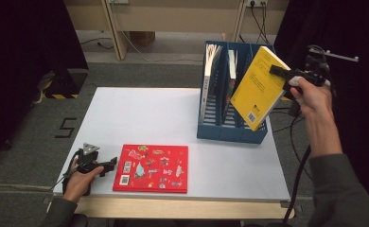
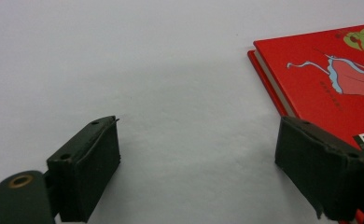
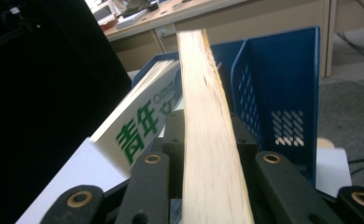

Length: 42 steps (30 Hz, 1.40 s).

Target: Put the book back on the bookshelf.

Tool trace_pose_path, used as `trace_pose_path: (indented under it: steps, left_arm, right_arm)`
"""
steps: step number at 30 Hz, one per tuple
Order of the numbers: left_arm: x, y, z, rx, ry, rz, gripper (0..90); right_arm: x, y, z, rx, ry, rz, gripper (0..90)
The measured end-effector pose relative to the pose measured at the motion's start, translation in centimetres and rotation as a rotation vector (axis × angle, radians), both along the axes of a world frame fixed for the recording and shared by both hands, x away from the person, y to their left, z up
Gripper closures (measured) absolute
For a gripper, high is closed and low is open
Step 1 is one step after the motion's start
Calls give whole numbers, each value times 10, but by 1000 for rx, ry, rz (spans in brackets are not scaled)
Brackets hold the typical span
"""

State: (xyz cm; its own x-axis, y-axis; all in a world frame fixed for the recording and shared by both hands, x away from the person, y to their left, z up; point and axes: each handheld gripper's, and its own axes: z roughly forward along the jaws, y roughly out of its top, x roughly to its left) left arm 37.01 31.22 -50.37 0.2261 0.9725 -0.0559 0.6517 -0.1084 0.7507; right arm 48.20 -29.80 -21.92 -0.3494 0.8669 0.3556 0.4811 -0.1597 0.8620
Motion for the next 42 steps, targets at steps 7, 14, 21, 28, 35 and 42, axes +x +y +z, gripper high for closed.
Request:
trace_pose_path:
  steps: [7,14,21,28,35,42]
  left_arm:
    - [0,1,0,-5,-2,-3,134]
    - [0,1,0,-4,-2,-2,135]
    - [0,0,0,-5,-5,0,138]
    - [-1,1,0,-11,-5,-3,139]
    - [-1,1,0,-6,-3,-6,143]
    - [-2,1,0,-4,-3,-7,143]
  right_arm:
    - [53,25,-16,-10,41,-73,746]
    - [93,43,-34,-14,70,-136,741]
    - [113,56,-58,-49,113,-160,735]
    - [120,64,-70,-94,138,-166,728]
    - [107,56,-70,-74,146,-86,691]
    - [68,28,-72,-68,131,-25,611]
